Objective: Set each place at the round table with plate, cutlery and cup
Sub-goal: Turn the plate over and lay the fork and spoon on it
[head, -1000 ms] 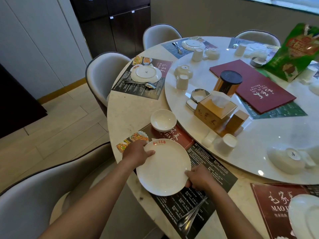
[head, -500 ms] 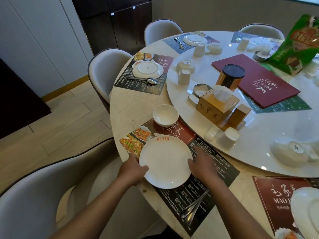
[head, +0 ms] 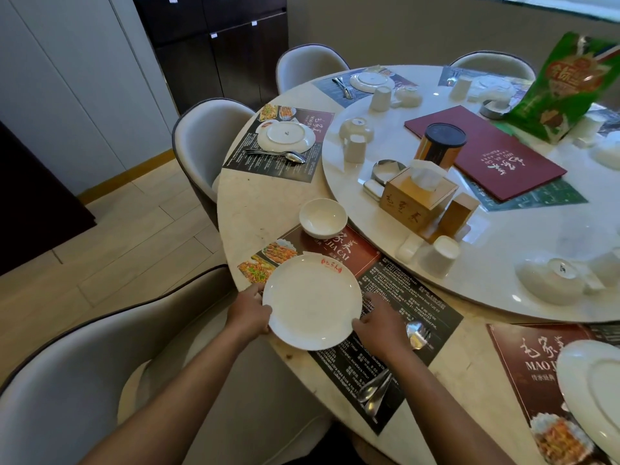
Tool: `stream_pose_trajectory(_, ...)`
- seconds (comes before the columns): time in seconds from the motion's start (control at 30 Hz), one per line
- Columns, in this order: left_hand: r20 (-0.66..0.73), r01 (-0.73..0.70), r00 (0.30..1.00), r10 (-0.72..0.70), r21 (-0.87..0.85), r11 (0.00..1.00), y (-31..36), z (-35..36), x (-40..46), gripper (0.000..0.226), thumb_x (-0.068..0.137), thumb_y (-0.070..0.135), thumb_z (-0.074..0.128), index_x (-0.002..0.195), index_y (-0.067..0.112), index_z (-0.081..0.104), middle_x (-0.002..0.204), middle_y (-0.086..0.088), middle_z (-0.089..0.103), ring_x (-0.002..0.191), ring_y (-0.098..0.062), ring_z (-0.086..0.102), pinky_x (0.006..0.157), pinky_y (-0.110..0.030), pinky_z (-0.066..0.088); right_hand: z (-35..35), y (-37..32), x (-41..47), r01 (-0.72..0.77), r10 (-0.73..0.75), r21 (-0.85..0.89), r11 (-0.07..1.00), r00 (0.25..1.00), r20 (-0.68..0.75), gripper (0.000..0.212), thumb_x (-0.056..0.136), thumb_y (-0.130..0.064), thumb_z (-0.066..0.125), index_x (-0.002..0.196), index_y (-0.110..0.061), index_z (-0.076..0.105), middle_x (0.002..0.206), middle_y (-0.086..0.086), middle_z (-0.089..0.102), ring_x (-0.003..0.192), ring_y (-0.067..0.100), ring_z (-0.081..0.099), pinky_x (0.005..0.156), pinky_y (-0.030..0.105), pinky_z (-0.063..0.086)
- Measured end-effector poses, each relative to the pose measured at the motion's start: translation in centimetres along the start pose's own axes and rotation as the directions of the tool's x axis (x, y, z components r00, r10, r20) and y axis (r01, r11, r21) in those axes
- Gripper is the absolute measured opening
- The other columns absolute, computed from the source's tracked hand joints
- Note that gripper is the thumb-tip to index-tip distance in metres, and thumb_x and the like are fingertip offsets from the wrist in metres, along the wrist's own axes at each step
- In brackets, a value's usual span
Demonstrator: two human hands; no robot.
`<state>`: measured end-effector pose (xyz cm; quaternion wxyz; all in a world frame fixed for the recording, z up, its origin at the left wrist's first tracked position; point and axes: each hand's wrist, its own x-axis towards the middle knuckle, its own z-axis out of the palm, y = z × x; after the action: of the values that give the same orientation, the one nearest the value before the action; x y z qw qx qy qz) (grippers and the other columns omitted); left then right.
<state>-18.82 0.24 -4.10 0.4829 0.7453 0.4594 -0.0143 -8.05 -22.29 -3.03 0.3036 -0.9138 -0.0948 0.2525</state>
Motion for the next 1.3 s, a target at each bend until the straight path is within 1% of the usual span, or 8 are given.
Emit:
stream_pose_trajectory(0.23, -0.141, -0.065, 0.987, 0.072, 0.058, 0.996, 0.8, 0.0, 0.1, 0.044, 0.092, 0.005, 0.060, 0.131, 0.025, 0.063, 0.118, -0.006, 0.066, 0.099, -0.024, 0.060, 0.082, -0.037, 0.057, 1.1, -0.2, -1.2, -0.013, 0.016, 0.079, 0.997, 0.999, -0.031, 0.064, 0.087, -0.019, 0.072, 0.143, -0.029, 0.045, 0.084, -0.007, 0.066, 0.080, 0.010, 0.064, 0.079, 0.040, 0.056)
stream_pose_trajectory(0.47, -0.101, -0.191, 0.972, 0.213, 0.192, 0.963, 0.5, 0.3, -1.1, 0.043, 0.095, 0.005, 0.050, 0.132, 0.026, 0.060, 0.123, -0.004, 0.064, 0.102, -0.020, 0.055, 0.079, -0.031, 0.050, 1.4, 0.0, -1.4, -0.014, 0.016, 0.112, 0.994, 1.000, -0.022, 0.071, 0.089, -0.017, 0.070, 0.150, -0.033, 0.037, 0.083, -0.006, 0.067, 0.084, 0.013, 0.066, 0.087, 0.046, 0.056)
stream_pose_trajectory(0.77, -0.048, -0.174, 0.981, 0.189, 0.216, 0.961, 0.8, -0.2, -1.1, 0.049, 0.095, 0.011, 0.055, 0.142, 0.026, 0.051, 0.132, -0.006, 0.058, 0.117, -0.028, 0.056, 0.088, -0.037, 0.051, 1.4, 0.2, -1.6, -0.014, 0.017, 0.097, 0.995, 1.000, -0.022, 0.069, 0.087, -0.022, 0.070, 0.148, -0.032, 0.039, 0.102, -0.003, 0.070, 0.097, 0.017, 0.066, 0.091, 0.048, 0.055)
stream_pose_trajectory(0.87, -0.141, -0.187, 0.955, 0.260, 0.396, 0.899, 0.6, 0.5, -2.3, 0.051, 0.095, 0.029, 0.060, 0.143, 0.025, 0.044, 0.130, -0.005, 0.052, 0.114, -0.025, 0.055, 0.083, -0.039, 0.055, 0.8, 0.8, -2.5, 0.008, -0.002, 0.052, 0.999, 0.994, -0.112, 0.070, 0.091, -0.029, 0.066, 0.152, -0.032, 0.032, 0.088, -0.010, 0.068, 0.090, 0.012, 0.066, 0.085, 0.042, 0.055)
stream_pose_trajectory(0.93, -0.200, -0.284, 0.885, 0.421, 0.484, 0.828, 0.9, 1.9, -4.2, 0.044, 0.094, 0.034, 0.060, 0.137, 0.027, 0.049, 0.126, -0.002, 0.053, 0.111, -0.020, 0.054, 0.078, -0.035, 0.055, -0.2, 1.6, -3.5, 0.062, -0.073, -0.049, 0.997, 0.960, -0.271, 0.059, 0.093, -0.029, 0.063, 0.148, -0.031, 0.040, 0.098, -0.012, 0.069, 0.091, 0.011, 0.064, 0.078, 0.034, 0.052)
stream_pose_trajectory(1.07, -0.037, -0.544, 0.752, 0.659, 0.528, 0.651, 2.9, 5.9, -8.3, 0.020, 0.096, 0.039, 0.058, 0.112, 0.030, 0.065, 0.107, 0.008, 0.063, 0.097, -0.010, 0.055, 0.071, -0.025, 0.049, -1.9, 4.4, -4.7, 0.079, -0.162, -0.193, 0.978, 0.872, -0.463, 0.040, 0.093, -0.024, 0.060, 0.133, -0.025, 0.057, 0.122, -0.002, 0.060, 0.110, 0.020, 0.058, 0.076, 0.033, 0.051)
stream_pose_trajectory(1.17, 0.150, -0.655, 0.697, 0.701, 0.531, 0.537, 4.0, 9.5, -10.2, 0.022, 0.097, 0.045, 0.055, 0.106, 0.029, 0.066, 0.100, 0.009, 0.066, 0.092, -0.012, 0.060, 0.071, -0.028, 0.050, -2.7, 6.9, -5.1, 0.015, -0.142, -0.257, 0.966, 0.865, -0.481, 0.034, 0.093, -0.023, 0.059, 0.127, -0.023, 0.060, 0.122, 0.001, 0.056, 0.104, 0.020, 0.055, 0.068, 0.029, 0.044)
stream_pose_trajectory(1.3, 0.325, -0.696, 0.684, 0.654, 0.559, 0.450, 5.1, 13.6, -11.6, 0.023, 0.094, 0.048, 0.058, 0.096, 0.026, 0.065, 0.091, 0.007, 0.064, 0.082, -0.014, 0.061, 0.068, -0.031, 0.050, -3.2, 9.9, -5.9, -0.032, -0.090, -0.255, 0.966, 0.888, -0.451, 0.031, 0.094, -0.024, 0.057, 0.125, -0.022, 0.058, 0.124, 0.002, 0.056, 0.106, 0.019, 0.054, 0.073, 0.031, 0.052)
